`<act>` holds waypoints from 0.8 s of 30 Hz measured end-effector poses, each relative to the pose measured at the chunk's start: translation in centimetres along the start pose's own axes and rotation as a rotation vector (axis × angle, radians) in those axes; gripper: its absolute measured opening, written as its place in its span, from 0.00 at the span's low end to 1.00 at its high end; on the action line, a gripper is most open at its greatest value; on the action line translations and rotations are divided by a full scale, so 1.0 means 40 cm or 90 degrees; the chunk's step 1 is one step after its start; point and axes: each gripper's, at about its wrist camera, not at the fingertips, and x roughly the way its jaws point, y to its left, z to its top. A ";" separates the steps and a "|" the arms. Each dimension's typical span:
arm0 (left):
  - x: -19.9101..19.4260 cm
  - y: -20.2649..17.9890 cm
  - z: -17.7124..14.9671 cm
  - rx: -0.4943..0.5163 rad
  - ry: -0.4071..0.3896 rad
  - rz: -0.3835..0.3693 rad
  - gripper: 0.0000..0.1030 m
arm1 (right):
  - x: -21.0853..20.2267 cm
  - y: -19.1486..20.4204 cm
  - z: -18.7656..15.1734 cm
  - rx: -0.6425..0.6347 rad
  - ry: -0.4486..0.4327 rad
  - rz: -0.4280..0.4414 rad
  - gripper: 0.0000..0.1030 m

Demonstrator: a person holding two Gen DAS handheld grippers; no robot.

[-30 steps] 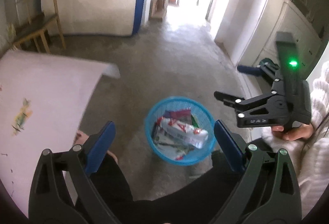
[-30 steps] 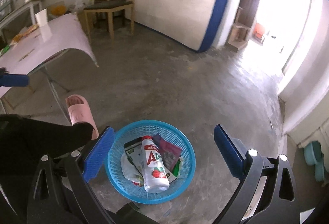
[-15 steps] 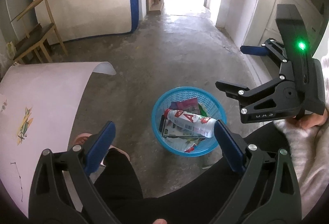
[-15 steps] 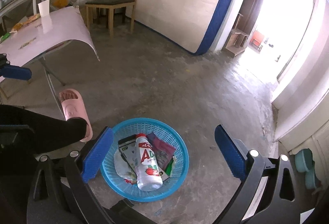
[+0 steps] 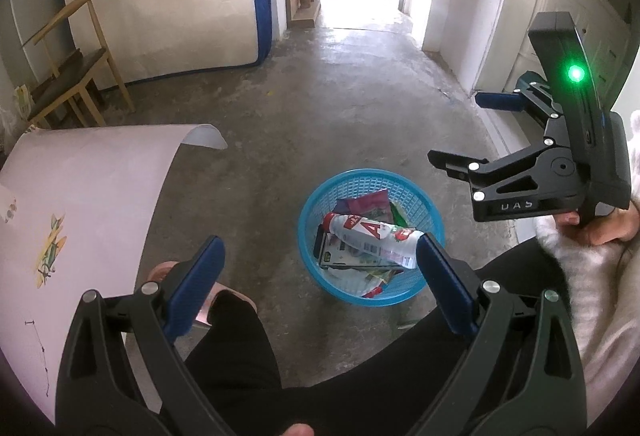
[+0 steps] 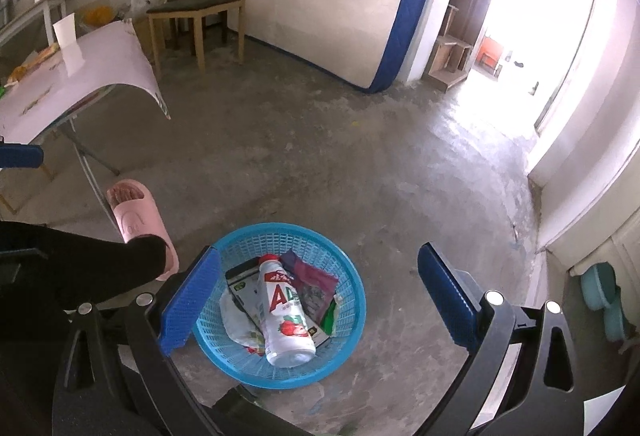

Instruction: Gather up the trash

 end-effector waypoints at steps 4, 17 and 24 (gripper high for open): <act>0.005 0.005 -0.002 -0.011 0.011 0.016 0.90 | 0.010 0.028 0.000 -0.029 0.002 0.013 0.93; -0.012 -0.011 -0.004 0.009 -0.002 0.055 0.90 | 0.011 0.014 0.000 -0.014 0.004 0.022 0.93; -0.011 -0.077 -0.007 0.096 -0.006 0.126 0.90 | 0.005 0.000 0.003 -0.003 0.002 0.018 0.93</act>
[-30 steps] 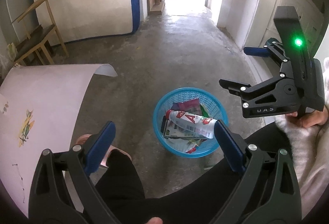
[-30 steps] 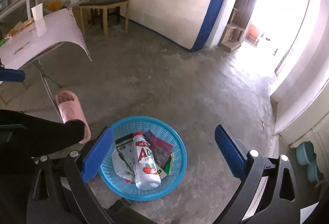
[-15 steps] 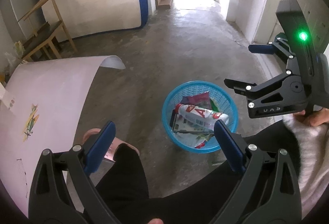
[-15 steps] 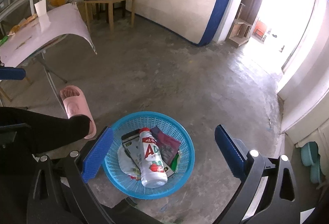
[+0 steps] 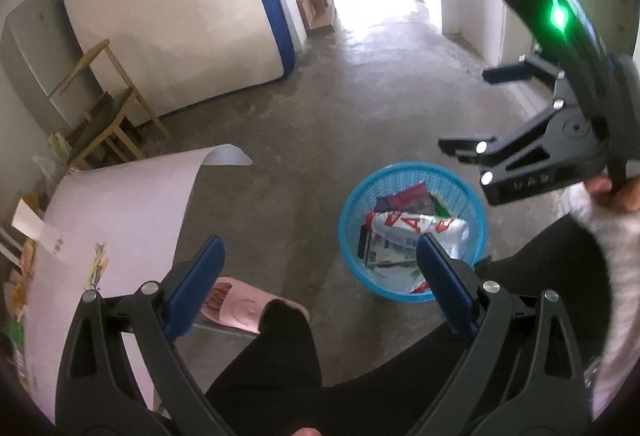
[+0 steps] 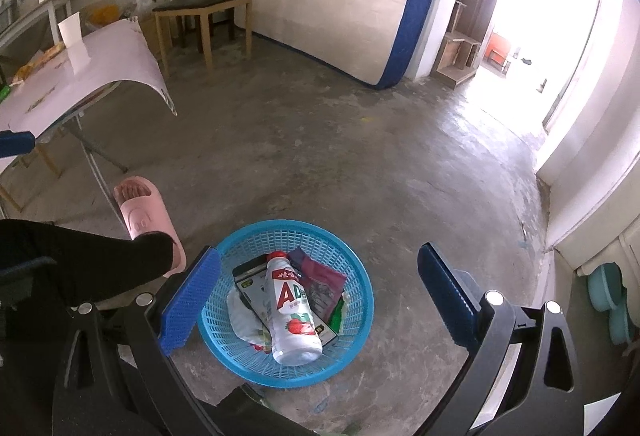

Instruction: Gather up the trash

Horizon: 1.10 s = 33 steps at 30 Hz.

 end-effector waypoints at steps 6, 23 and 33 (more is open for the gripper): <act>-0.043 0.047 -0.004 -0.092 -0.009 -0.100 0.90 | -0.008 -0.004 -0.004 0.002 -0.006 -0.001 0.93; -0.015 -0.004 -0.029 -0.130 0.090 -0.152 0.90 | -0.002 -0.008 -0.006 0.002 0.009 0.017 0.93; -0.091 0.077 -0.029 -0.153 0.059 -0.085 0.90 | -0.001 -0.002 -0.004 -0.008 0.010 0.025 0.93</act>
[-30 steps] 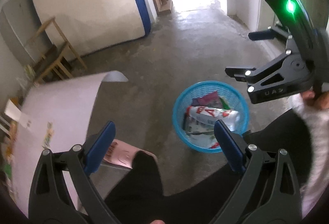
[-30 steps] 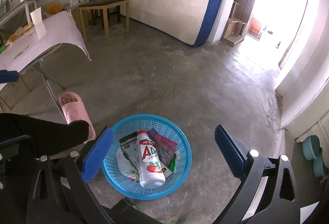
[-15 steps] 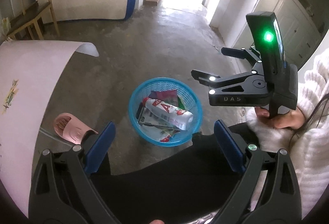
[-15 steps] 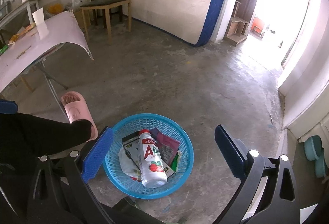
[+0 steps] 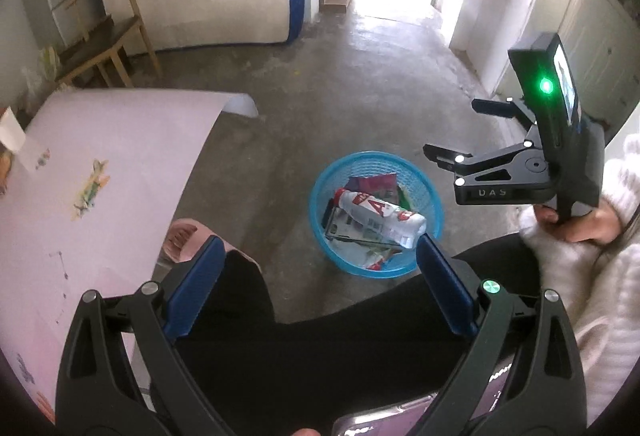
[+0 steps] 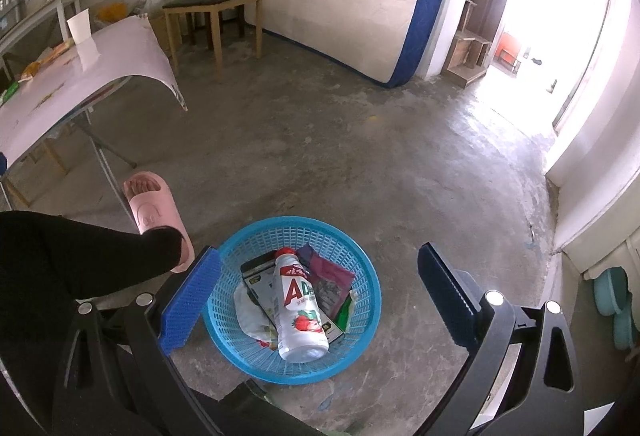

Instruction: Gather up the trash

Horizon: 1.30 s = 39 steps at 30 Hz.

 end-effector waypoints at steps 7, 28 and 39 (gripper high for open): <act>0.034 -0.042 0.015 0.038 0.005 -0.012 0.90 | -0.001 0.000 0.002 0.000 -0.001 0.001 0.93; 0.051 -0.040 0.055 0.072 -0.041 -0.044 0.90 | 0.002 0.004 -0.004 0.003 0.008 -0.011 0.93; 0.127 -0.047 0.065 0.065 0.012 -0.109 0.90 | 0.010 -0.002 -0.007 0.010 0.020 -0.014 0.93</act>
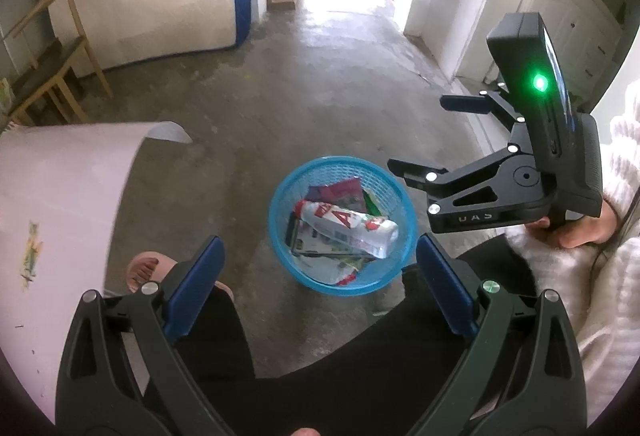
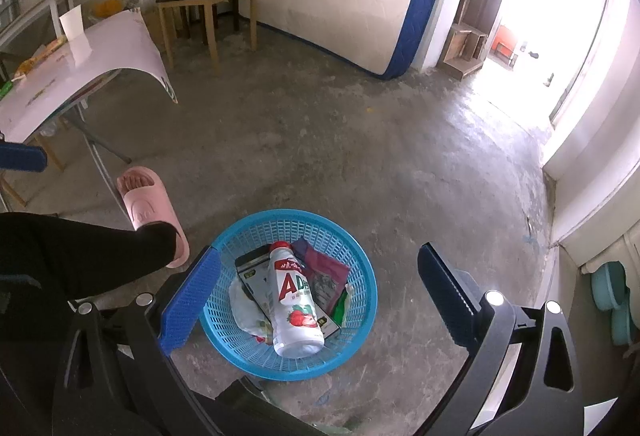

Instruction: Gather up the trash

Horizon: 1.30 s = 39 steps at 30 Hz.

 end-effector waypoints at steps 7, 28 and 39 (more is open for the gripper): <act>0.013 -0.018 -0.006 0.007 0.012 -0.027 0.90 | 0.001 0.000 -0.004 -0.001 0.001 0.001 0.93; 0.028 0.010 -0.029 -0.018 0.028 -0.082 0.90 | 0.001 0.015 -0.015 -0.002 -0.008 0.000 0.93; 0.023 0.033 -0.031 -0.049 0.020 -0.120 0.90 | -0.003 0.011 -0.009 -0.008 -0.001 -0.003 0.93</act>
